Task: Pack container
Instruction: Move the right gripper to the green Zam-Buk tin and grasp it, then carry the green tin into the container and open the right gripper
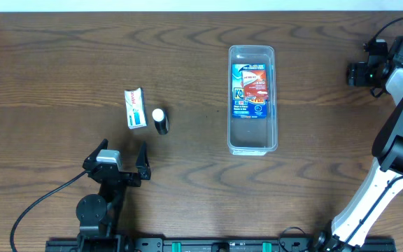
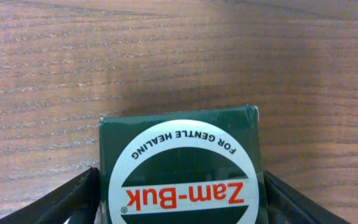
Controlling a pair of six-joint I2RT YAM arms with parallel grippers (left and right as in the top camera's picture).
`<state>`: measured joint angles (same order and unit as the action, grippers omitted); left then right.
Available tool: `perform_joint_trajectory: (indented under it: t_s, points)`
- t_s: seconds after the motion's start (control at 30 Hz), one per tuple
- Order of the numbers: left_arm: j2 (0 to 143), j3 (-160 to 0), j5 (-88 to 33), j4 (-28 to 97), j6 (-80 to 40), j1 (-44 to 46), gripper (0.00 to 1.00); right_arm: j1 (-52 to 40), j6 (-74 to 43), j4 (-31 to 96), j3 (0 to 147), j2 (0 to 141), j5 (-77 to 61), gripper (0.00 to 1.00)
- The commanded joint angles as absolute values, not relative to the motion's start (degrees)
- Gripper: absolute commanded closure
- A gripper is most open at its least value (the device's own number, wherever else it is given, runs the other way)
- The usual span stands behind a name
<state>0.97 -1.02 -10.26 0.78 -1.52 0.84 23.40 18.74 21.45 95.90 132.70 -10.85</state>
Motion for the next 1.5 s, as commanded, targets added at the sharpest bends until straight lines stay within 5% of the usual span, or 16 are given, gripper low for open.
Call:
perform_joint_trajectory:
  t_s: [0.0,0.17,0.53,0.9,1.17,1.47]
  points:
    - [1.04,-0.23,-10.66,2.98,-1.78,0.56,0.02,23.88,18.2,21.19,95.85,134.87,-10.52,0.26]
    - [1.04,-0.23,-10.63,2.98,-1.78,0.56,0.02,24.38,16.16,21.23,96.03,134.58,-10.55,0.35]
    - [1.04,-0.23,-10.63,2.98,-1.78,0.56,0.02,24.25,13.89,22.57,96.71,128.6,-11.38,0.36]
    - [1.04,-0.23,-10.63,2.98,-1.78,0.56,0.02,22.33,-0.93,29.74,96.71,113.82,-28.36,0.39]
    - [1.04,-0.23,-10.63,2.98,-1.78,0.56,0.02,11.38,-1.76,40.03,96.71,103.68,-27.44,0.37]
    - [1.04,-0.23,-10.63,2.98,-1.78,0.56,0.02,-8.51,-13.5,42.92,96.64,103.53,-5.37,0.36]
